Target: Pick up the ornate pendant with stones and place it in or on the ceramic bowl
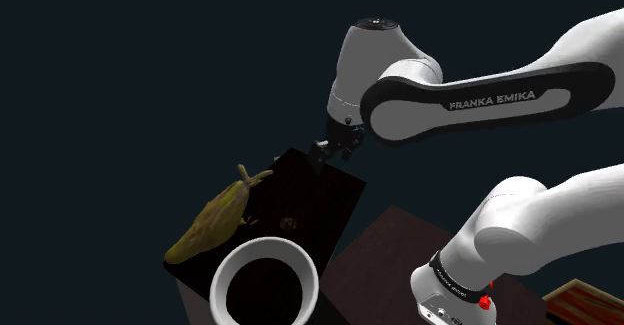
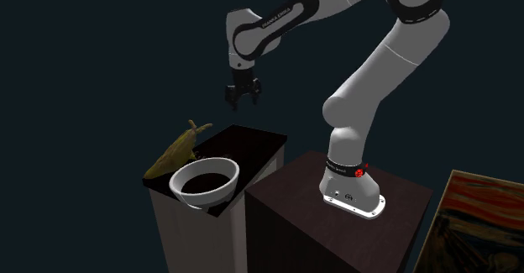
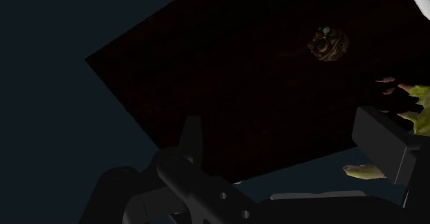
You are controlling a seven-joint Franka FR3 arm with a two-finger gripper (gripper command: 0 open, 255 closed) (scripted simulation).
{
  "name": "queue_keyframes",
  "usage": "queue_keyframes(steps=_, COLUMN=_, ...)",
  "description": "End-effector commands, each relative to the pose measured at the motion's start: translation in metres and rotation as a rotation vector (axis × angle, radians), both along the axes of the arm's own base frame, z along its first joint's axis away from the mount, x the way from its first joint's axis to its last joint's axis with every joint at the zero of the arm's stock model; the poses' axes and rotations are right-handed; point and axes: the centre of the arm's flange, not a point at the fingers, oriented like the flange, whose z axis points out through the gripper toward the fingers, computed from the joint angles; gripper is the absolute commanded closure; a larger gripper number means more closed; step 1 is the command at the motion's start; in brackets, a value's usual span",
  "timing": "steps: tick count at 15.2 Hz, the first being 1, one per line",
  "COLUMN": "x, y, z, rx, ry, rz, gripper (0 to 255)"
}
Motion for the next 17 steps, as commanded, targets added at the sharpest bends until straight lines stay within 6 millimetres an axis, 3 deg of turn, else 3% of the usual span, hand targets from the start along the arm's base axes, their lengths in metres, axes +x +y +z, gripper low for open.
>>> queue_keyframes(steps=1, x=0.007, y=0.015, z=-0.022, rx=-0.01, ry=0.006, rz=-0.02, gripper=0)
queue_keyframes(steps=13, x=0.033, y=0.104, z=-0.161, rx=-0.08, ry=0.056, rz=-0.125, gripper=0)
queue_keyframes(steps=17, x=0.034, y=0.104, z=-0.182, rx=-0.082, ry=0.058, rz=-0.129, gripper=0)
